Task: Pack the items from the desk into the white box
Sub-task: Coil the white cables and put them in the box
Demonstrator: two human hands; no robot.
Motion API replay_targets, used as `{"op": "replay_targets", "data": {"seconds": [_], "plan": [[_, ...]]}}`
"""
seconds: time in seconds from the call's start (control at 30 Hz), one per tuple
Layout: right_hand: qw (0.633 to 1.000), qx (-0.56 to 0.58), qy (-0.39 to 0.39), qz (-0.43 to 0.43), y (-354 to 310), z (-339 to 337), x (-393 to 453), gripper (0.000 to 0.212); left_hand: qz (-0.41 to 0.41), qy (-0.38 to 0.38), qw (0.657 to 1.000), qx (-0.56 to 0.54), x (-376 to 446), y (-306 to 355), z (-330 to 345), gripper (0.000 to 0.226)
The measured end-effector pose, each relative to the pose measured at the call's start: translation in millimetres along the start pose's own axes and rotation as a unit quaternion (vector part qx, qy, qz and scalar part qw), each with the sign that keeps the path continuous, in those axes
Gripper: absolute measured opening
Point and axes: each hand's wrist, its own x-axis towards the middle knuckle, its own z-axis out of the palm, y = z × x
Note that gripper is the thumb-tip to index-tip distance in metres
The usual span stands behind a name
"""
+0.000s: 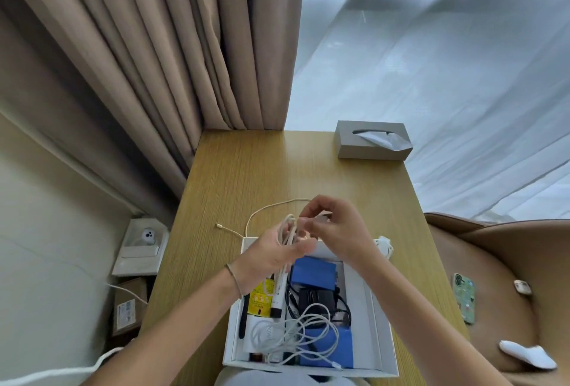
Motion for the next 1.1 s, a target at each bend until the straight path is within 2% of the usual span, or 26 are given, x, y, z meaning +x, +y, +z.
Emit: {"op": "replay_targets", "data": {"seconds": [0.1,0.2,0.33,0.4,0.5,0.6,0.73,0.87,0.9,1.0,1.07,1.1], "plan": [[0.997,-0.061,0.047,-0.006,3.8,13.9,-5.2,0.015,-0.031,0.010,0.997,-0.070,0.4,-4.7,6.3,0.028],[0.996,-0.048,0.069,0.017,11.2,24.0,-10.4,0.020,-0.052,0.059,0.984,-0.160,-1.2,-14.2,10.0,0.031],[0.994,0.057,0.043,0.086,23.4,40.2,-20.5,0.011,-0.046,0.087,0.978,-0.186,-3.7,-28.5,16.8,0.036],[0.991,0.083,0.032,0.105,31.8,48.3,-26.7,0.010,-0.025,0.112,0.981,-0.156,-6.1,-34.3,21.6,0.033],[0.979,0.120,-0.025,0.163,45.7,60.1,-33.9,0.035,0.012,0.172,0.979,-0.107,-10.9,-43.6,28.6,0.032],[0.952,0.212,-0.077,0.209,55.0,67.5,-39.3,0.034,0.038,0.207,0.974,-0.083,-14.1,-54.0,31.3,0.028],[0.938,0.227,-0.116,0.234,64.9,66.3,-44.7,0.046,0.077,0.175,0.981,0.034,-19.3,-71.0,20.5,0.032],[0.933,0.260,-0.113,0.222,80.5,62.4,-46.2,0.035,0.066,0.122,0.974,0.178,-24.2,-80.8,7.2,0.024],[0.933,0.261,-0.116,0.218,84.2,60.2,-46.3,0.032,0.059,0.109,0.971,0.206,-26.0,-80.4,5.0,0.028],[0.964,0.155,-0.105,0.190,92.2,48.9,-44.5,0.031,0.051,0.117,0.949,0.288,-33.1,-78.8,-6.3,0.051],[0.983,-0.005,-0.092,0.156,100.1,37.6,-40.5,0.027,0.086,0.171,0.916,0.352,-39.7,-77.5,-17.8,0.043],[0.980,-0.101,-0.100,0.137,105.7,32.3,-37.9,0.026,0.107,0.192,0.894,0.391,-43.0,-77.3,-24.3,0.038]]}}
